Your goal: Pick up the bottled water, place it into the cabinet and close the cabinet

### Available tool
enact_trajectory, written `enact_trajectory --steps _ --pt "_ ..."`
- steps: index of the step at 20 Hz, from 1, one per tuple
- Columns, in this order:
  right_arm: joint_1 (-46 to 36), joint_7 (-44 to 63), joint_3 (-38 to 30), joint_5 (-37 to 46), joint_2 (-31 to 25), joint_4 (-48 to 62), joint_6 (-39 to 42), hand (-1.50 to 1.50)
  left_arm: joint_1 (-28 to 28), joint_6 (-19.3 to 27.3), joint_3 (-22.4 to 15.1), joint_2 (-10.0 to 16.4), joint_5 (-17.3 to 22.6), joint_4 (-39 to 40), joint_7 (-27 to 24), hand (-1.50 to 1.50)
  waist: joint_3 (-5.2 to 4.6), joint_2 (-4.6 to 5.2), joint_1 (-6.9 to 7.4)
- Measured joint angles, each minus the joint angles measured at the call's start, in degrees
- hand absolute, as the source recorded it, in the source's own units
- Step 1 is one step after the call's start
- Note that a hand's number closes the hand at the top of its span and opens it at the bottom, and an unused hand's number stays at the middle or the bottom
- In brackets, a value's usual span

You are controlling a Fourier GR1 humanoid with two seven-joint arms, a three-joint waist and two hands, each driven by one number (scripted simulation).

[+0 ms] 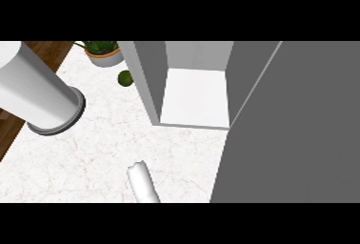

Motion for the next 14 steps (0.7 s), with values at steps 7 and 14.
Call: enact_trajectory --steps 7,14 --pt "0.3 0.8 2.3 0.9 -0.2 -1.1 -0.2 -1.5 2.1 6.2 0.3 -0.9 -2.4 2.6 0.8 -1.5 0.12 0.63 -1.11" --pt "0.1 1.0 4.2 1.2 -0.6 -1.3 -0.4 -1.5 2.8 11.8 1.3 -1.6 -4.6 7.7 1.1 -1.5 0.15 1.25 -2.75"
